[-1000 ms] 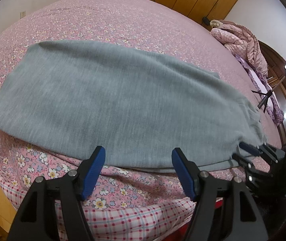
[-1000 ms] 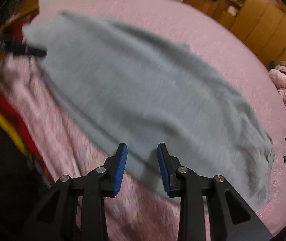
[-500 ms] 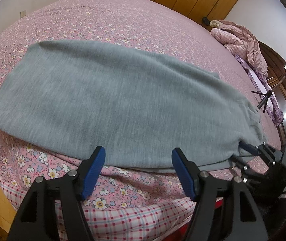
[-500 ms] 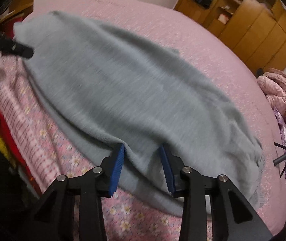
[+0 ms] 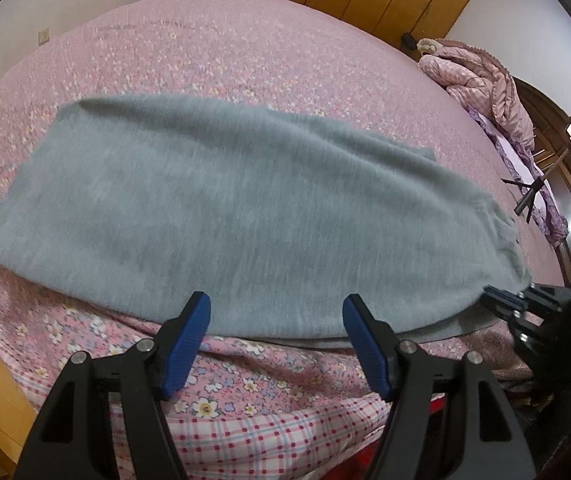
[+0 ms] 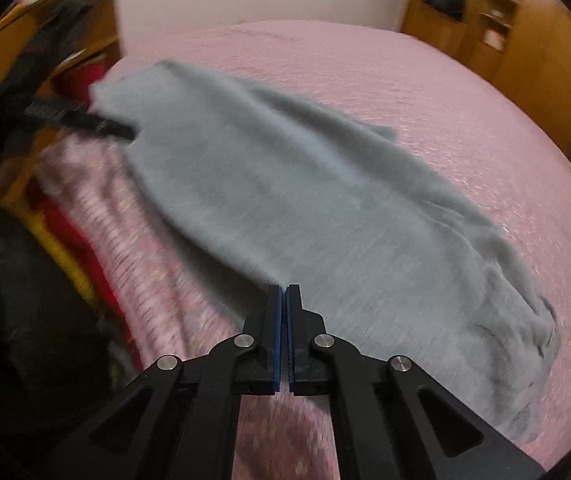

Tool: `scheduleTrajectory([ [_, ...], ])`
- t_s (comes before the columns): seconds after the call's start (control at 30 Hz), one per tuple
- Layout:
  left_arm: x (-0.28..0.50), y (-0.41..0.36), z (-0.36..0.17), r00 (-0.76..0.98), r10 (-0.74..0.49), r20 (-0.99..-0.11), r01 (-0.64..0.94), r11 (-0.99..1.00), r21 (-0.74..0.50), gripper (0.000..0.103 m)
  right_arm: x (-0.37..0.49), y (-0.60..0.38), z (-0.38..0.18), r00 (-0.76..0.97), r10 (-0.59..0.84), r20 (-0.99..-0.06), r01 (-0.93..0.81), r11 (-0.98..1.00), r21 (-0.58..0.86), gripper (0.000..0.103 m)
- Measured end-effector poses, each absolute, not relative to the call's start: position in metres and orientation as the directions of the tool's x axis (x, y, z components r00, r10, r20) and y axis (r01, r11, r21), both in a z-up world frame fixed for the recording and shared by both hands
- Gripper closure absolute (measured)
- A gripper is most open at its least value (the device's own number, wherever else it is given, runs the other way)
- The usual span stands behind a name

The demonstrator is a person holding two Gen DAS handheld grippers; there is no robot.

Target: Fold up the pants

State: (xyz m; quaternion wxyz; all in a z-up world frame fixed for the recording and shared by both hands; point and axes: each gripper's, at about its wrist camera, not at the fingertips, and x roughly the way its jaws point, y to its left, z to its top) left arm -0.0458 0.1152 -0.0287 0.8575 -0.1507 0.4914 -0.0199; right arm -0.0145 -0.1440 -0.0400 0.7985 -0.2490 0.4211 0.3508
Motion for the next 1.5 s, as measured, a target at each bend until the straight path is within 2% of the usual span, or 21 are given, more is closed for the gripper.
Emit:
scheduleTrajectory([
  [0.17, -0.039, 0.117, -0.024, 0.522, -0.189, -0.832, -0.12, 0.949, -0.291, 0.031, -0.028, -0.139, -0.056, 0.308, 0.323, -0.895, -0.839, 0.536, -0.095, 0.1],
  [0.4, -0.018, 0.097, -0.013, 0.523, -0.204, -0.827, -0.054, 0.961, -0.271, 0.031, -0.013, -0.144, -0.07, 0.294, 0.273, -0.916, -0.747, 0.664, -0.042, 0.099],
  [0.5, -0.005, 0.078, -0.004, 0.531, -0.216, -0.82, 0.005, 0.968, -0.252, 0.031, -0.012, -0.169, -0.046, 0.345, 0.315, -0.884, -0.676, 0.737, -0.001, 0.087],
  [0.57, 0.006, 0.066, -0.001, 0.53, -0.236, -0.814, 0.045, 0.967, -0.251, 0.031, -0.009, -0.205, -0.029, 0.426, 0.295, -0.855, -0.564, 0.826, 0.004, 0.071],
  [0.63, 0.019, 0.052, -0.001, 0.521, -0.255, -0.814, 0.08, 0.965, -0.251, 0.031, 0.001, -0.254, -0.019, 0.501, 0.237, -0.833, -0.387, 0.921, 0.029, 0.063],
  [0.73, 0.035, 0.029, -0.001, 0.511, -0.261, -0.819, 0.124, 0.965, -0.23, 0.031, 0.013, -0.32, -0.017, 0.556, 0.146, -0.818, -0.11, 0.989, 0.102, 0.062],
  [0.8, 0.043, 0.016, -0.002, 0.507, -0.259, -0.822, 0.145, 0.966, -0.215, 0.031, 0.03, -0.337, -0.01, 0.569, 0.149, -0.808, -0.018, 0.985, 0.17, 0.063],
  [0.87, 0.052, 0.005, -0.003, 0.501, -0.257, -0.826, 0.161, 0.966, -0.203, 0.031, 0.04, -0.34, -0.005, 0.588, 0.205, -0.783, -0.03, 0.972, 0.232, 0.063],
  [0.97, 0.06, -0.008, -0.011, 0.485, -0.243, -0.84, 0.177, 0.968, -0.178, 0.033, 0.056, -0.323, 0.003, 0.617, 0.204, -0.76, -0.106, 0.979, 0.177, 0.063],
  [1.07, 0.062, -0.014, -0.02, 0.466, -0.216, -0.858, 0.166, 0.974, -0.155, 0.037, 0.076, -0.291, -0.009, 0.599, 0.176, -0.781, -0.142, 0.983, 0.113, 0.063],
  [1.1, 0.061, -0.013, -0.022, 0.463, -0.206, -0.862, 0.159, 0.976, -0.148, 0.04, 0.085, -0.285, -0.018, 0.579, 0.149, -0.802, -0.137, 0.987, 0.084, 0.063],
  [1.17, 0.057, -0.008, -0.023, 0.475, -0.183, -0.86, 0.14, 0.981, -0.132, 0.045, 0.097, -0.28, -0.044, 0.556, 0.036, -0.83, -0.111, 0.993, -0.031, 0.069],
  [1.23, 0.051, 0.008, -0.025, 0.489, -0.107, -0.866, 0.092, 0.993, -0.071, 0.051, 0.103, -0.27, -0.044, 0.585, -0.078, -0.807, -0.083, 0.984, -0.155, 0.069],
  [1.27, 0.049, 0.018, -0.027, 0.483, -0.052, -0.874, 0.06, 0.998, -0.027, 0.061, 0.104, -0.269, -0.043, 0.584, -0.128, -0.802, -0.057, 0.979, -0.198, 0.069],
  [1.3, 0.046, 0.035, -0.032, 0.472, 0.004, -0.881, 0.015, 1.0, 0.012, 0.067, 0.105, -0.269, -0.043, 0.582, -0.152, -0.799, -0.043, 0.975, -0.217, 0.069],
  [1.33, 0.042, 0.055, -0.035, 0.472, 0.007, -0.881, -0.029, 1.0, -0.007, 0.065, 0.105, -0.27, -0.043, 0.576, -0.15, -0.803, -0.04, 0.977, -0.211, 0.069],
  [1.37, 0.038, 0.07, -0.036, 0.471, 0.012, -0.882, -0.068, 0.997, -0.023, 0.07, 0.105, -0.272, -0.043, 0.575, -0.144, -0.806, -0.036, 0.979, -0.2, 0.069],
  [1.4, 0.032, 0.095, -0.037, 0.466, 0.054, -0.883, -0.142, 0.99, -0.014, 0.087, 0.105, -0.273, -0.043, 0.574, -0.139, -0.807, -0.034, 0.981, -0.192, 0.069],
  [1.43, 0.027, 0.116, -0.036, 0.469, 0.069, -0.881, -0.197, 0.98, -0.028, 0.1, 0.105, -0.274, -0.043, 0.571, -0.134, -0.81, -0.032, 0.982, -0.185, 0.069],
  [1.5, 0.019, 0.15, -0.035, 0.456, 0.077, -0.886, -0.29, 0.955, -0.066, 0.1, 0.106, -0.275, -0.041, 0.567, -0.133, -0.813, -0.028, 0.983, -0.18, 0.069],
])
